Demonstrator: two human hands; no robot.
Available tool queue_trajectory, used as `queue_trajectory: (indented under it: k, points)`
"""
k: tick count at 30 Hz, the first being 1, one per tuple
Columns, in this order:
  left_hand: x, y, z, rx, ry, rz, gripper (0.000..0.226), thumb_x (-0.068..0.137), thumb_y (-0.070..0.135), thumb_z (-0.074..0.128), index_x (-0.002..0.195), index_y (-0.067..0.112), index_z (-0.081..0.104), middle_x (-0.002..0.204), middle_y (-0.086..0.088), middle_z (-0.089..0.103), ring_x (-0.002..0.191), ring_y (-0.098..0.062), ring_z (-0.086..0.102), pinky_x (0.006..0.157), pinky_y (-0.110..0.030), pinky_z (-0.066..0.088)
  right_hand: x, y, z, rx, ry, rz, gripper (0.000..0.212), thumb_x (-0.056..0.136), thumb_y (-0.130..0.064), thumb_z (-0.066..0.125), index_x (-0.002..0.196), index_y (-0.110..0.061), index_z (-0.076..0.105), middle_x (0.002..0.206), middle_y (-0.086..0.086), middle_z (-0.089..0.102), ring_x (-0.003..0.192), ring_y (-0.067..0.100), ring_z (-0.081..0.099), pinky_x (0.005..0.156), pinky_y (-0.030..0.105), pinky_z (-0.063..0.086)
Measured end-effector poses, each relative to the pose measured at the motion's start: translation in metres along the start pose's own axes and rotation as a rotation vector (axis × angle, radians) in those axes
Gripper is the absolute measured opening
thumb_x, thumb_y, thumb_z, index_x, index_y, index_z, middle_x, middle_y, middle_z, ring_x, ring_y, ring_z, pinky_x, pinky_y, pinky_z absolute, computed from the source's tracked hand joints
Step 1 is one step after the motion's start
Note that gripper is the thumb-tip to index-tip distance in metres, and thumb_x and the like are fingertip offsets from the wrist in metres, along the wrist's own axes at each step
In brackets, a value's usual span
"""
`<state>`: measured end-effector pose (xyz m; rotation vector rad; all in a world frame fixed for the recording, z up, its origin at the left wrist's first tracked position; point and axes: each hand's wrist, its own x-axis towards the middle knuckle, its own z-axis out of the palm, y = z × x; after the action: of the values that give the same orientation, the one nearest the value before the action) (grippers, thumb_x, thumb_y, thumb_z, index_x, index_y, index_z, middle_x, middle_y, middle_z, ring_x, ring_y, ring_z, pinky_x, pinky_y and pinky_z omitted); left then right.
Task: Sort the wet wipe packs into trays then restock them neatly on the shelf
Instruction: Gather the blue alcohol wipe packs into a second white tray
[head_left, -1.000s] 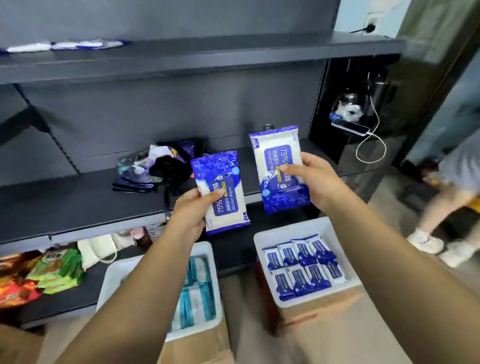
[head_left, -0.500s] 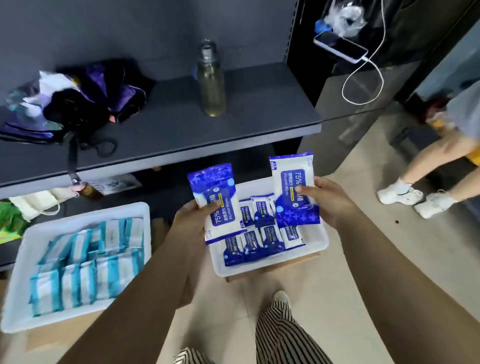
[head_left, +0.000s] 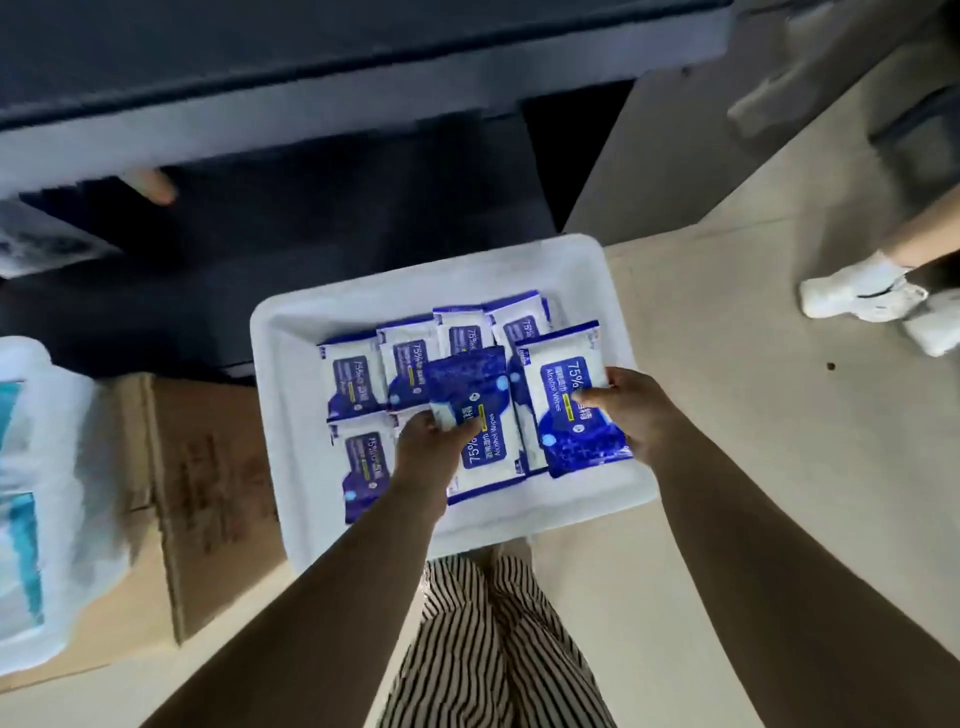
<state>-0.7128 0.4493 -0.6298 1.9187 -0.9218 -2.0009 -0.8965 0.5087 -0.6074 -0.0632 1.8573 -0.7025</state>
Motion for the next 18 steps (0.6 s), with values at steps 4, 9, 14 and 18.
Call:
queue_trajectory:
  k: [4,9,14,18]
  points:
    - [0.054,-0.049,0.020,0.030,0.059,-0.055,0.022,0.078,0.008,0.071,0.095,0.006,0.057,0.084,-0.005,0.063,0.081,-0.021,0.056,0.069,-0.027,0.040,0.057,0.049,0.014,-0.107,0.043,0.060,0.025,0.085,-0.002,0.061,0.111,0.001,0.062,0.098,0.014,0.062,0.088,0.026,0.058,0.085,0.035,0.048]
    - [0.088,-0.089,0.037,0.087,0.143,-0.101,0.025,0.081,0.012,0.070,0.099,0.007,0.054,0.084,-0.003,0.063,0.068,-0.014,0.052,0.051,-0.021,0.037,0.093,0.083,0.030,-0.087,0.083,0.080,0.026,0.087,-0.003,0.059,0.113,-0.005,0.062,0.098,0.010,0.062,0.095,0.029,0.061,0.088,0.039,0.049]
    - [0.096,-0.099,0.047,0.169,0.199,-0.093,0.044,0.085,0.018,0.066,0.119,0.007,0.040,0.097,-0.004,0.052,0.070,-0.012,0.050,0.056,-0.021,0.040,0.106,0.094,0.037,-0.123,0.093,0.008,0.028,0.087,-0.004,0.058,0.115,-0.007,0.059,0.110,0.010,0.065,0.101,0.028,0.062,0.092,0.045,0.050]
    - [0.074,-0.088,0.045,0.328,0.184,-0.031,0.046,0.087,0.019,0.063,0.126,0.008,0.039,0.110,-0.007,0.056,0.085,-0.020,0.054,0.058,-0.022,0.041,0.090,0.086,0.035,-0.401,0.140,-0.044,0.039,0.088,-0.021,0.060,0.124,-0.006,0.053,0.118,0.007,0.059,0.108,0.026,0.058,0.087,0.027,0.045]
